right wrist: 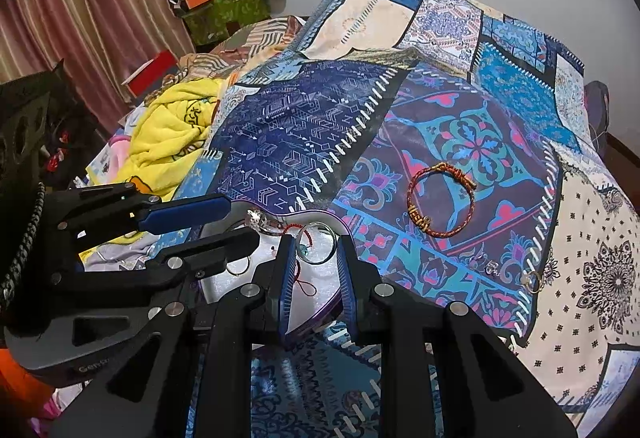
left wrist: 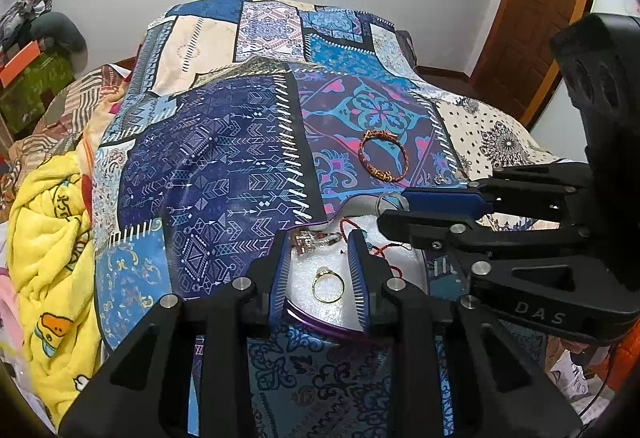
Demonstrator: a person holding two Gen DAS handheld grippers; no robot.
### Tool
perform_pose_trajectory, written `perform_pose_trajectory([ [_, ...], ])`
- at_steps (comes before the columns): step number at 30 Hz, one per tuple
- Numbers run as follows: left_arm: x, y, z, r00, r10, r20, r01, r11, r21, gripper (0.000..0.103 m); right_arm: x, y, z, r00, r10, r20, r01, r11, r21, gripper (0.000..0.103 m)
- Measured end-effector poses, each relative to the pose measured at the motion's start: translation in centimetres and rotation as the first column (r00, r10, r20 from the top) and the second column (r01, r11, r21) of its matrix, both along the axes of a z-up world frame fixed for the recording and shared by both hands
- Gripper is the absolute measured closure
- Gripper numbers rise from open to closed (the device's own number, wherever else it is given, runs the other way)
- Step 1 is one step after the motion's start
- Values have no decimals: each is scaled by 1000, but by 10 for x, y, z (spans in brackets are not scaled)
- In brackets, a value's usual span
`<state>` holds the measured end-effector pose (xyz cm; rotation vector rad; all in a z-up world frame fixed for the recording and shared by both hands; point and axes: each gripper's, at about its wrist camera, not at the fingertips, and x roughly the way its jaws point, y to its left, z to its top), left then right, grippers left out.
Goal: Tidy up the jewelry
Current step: 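Lower the silver ring into the heart box and open the right tool, then move the right tool back toward the gold ring beside the copper bracelet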
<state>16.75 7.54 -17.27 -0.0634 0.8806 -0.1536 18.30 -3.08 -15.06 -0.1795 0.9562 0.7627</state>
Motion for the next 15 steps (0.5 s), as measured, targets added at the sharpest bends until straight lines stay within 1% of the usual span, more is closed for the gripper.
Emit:
perform_pose_trajectory([
  [7,-6,4,9,1000,28,13,-28,1000,8,75,-4,-6,13,999,-19,42,19,1000,5,83],
  [15,-9,-1,25,998,41,41,-42,999,26,75,-7,-26,28,994,-65,90,64,998,20,82],
])
